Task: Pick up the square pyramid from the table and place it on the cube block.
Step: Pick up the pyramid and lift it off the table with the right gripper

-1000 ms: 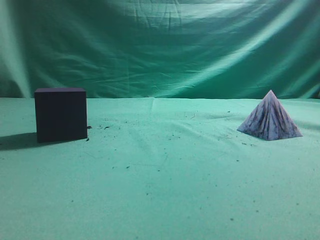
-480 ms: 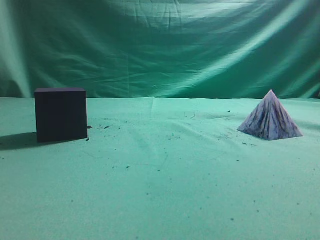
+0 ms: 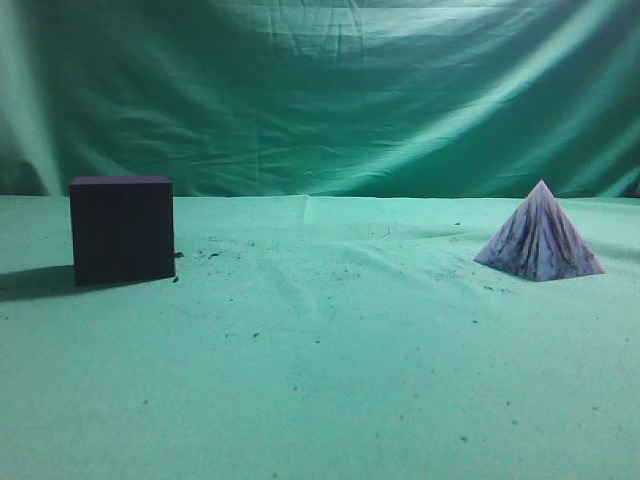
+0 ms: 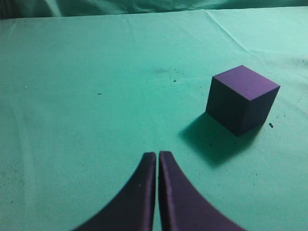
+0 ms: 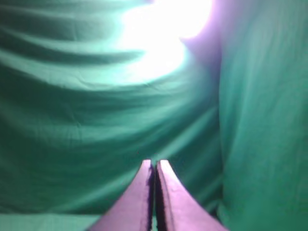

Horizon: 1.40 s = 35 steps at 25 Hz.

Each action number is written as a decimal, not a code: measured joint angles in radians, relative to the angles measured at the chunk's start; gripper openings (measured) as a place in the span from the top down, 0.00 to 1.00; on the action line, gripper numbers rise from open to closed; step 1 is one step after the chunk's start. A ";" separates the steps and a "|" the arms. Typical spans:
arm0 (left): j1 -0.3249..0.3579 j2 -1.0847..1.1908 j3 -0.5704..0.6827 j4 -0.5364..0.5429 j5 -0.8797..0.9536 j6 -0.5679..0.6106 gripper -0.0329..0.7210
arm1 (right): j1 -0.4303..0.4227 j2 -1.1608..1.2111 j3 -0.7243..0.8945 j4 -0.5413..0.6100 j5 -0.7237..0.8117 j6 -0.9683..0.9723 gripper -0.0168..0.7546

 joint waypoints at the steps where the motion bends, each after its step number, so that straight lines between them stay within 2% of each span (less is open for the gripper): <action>1: 0.000 0.000 0.000 0.000 0.000 0.000 0.96 | 0.000 0.049 -0.040 -0.002 0.079 0.000 0.98; 6: 0.000 0.000 0.000 0.000 0.000 0.000 0.96 | 0.000 0.325 -0.183 0.030 0.426 0.001 0.98; 8: 0.000 0.000 0.000 0.000 0.000 0.000 0.96 | 0.000 0.416 -0.226 0.110 0.547 -0.003 0.98; 11: 0.000 0.000 0.000 0.000 0.000 0.000 0.96 | 0.005 0.542 -0.288 0.254 0.679 -0.170 0.98; 14: 0.000 0.000 0.000 0.000 0.000 0.000 0.96 | 0.058 0.671 -0.371 0.324 0.801 -0.275 0.98; 18: 0.000 0.000 0.000 0.000 0.000 0.000 0.96 | 0.170 0.870 -0.539 0.324 0.986 -0.277 0.98; 23: 0.000 0.000 0.000 0.000 0.000 0.000 0.96 | 0.314 1.115 -0.729 0.259 1.110 -0.193 0.98; 26: 0.000 0.000 0.000 0.000 0.000 0.000 0.96 | 0.397 1.243 -0.813 0.247 1.120 -0.184 0.98; 30: 0.000 0.000 0.000 0.000 0.000 0.000 0.96 | 0.464 1.403 -0.895 0.241 1.103 -0.189 0.98; 31: 0.000 0.000 0.000 0.000 0.000 0.000 0.96 | 0.472 1.442 -0.912 0.240 1.095 -0.198 0.91; 32: 0.000 0.000 0.000 0.000 0.000 0.000 0.96 | 0.474 1.473 -0.927 0.242 1.091 -0.212 0.91; 35: 0.000 0.000 0.000 0.000 0.000 0.000 0.96 | 0.476 1.574 -0.965 0.242 1.084 -0.230 0.65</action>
